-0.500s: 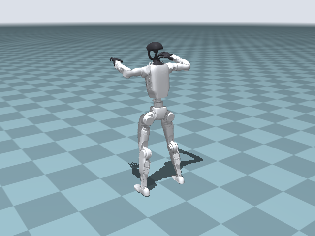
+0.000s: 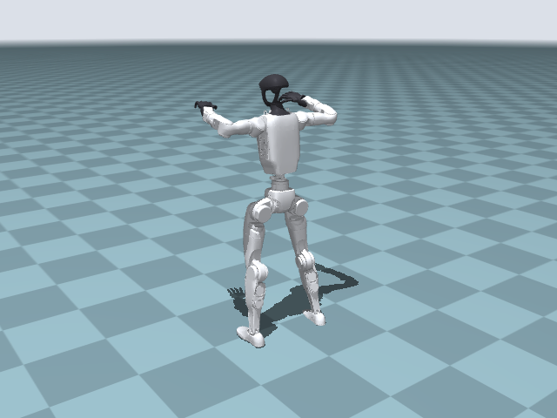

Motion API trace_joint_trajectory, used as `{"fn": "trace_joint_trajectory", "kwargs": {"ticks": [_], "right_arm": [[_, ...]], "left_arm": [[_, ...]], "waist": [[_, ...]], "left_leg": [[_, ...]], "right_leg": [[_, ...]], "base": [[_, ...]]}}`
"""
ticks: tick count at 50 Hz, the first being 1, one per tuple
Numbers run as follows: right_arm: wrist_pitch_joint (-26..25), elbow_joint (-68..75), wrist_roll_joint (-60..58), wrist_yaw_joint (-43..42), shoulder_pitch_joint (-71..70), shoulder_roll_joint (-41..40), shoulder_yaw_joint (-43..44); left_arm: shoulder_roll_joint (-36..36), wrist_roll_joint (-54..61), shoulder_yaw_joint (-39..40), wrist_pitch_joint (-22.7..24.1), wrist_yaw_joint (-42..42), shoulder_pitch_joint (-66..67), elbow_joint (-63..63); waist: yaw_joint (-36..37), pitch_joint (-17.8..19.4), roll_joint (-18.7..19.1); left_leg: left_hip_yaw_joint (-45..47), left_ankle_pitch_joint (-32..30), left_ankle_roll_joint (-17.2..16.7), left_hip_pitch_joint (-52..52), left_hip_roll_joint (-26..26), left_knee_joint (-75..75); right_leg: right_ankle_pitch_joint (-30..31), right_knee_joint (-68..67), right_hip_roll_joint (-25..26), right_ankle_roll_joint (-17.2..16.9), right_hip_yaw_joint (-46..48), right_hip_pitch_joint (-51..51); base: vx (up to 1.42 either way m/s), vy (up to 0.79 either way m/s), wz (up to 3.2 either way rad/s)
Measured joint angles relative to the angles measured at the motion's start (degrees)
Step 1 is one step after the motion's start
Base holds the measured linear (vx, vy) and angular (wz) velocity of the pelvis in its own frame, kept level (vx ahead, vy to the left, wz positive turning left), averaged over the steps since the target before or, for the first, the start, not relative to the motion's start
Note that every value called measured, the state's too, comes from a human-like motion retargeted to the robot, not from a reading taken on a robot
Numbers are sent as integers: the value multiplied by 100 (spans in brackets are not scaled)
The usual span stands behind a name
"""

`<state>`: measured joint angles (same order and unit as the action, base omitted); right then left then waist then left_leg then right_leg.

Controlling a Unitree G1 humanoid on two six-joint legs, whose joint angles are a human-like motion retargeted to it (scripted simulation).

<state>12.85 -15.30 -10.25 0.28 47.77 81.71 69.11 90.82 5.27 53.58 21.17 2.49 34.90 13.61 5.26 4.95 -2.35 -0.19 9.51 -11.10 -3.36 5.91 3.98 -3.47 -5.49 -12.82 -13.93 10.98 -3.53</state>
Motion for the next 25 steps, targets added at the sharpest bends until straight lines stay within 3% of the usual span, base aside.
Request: {"fn": "trace_joint_trajectory", "kwargs": {"ticks": [10,17,25], "right_arm": [[57,44,-24,-15,116,-11,167],[44,8,33,-2,23,1,48],[-44,77,251,-35,-59,163,-322]], "left_arm": [[82,-617,166,-16,118,153,16],[48,-362,159,-8,45,156,32],[142,-413,-110,-304,-116,88,24]], "waist": [[-23,17,34],[-36,29,27],[-68,-178,8]], "left_leg": [[-34,-2,-6,5,-1,7],[-18,-2,1,0,2,7],[6,-13,22,-56,-2,-44]], "right_leg": [[-9,-10,-1,6,28,-16],[-7,-5,3,10,12,-12],[0,11,-1,38,-9,-40]], "base": [[0,0,0],[0,0,0],[0,0,0]]}}
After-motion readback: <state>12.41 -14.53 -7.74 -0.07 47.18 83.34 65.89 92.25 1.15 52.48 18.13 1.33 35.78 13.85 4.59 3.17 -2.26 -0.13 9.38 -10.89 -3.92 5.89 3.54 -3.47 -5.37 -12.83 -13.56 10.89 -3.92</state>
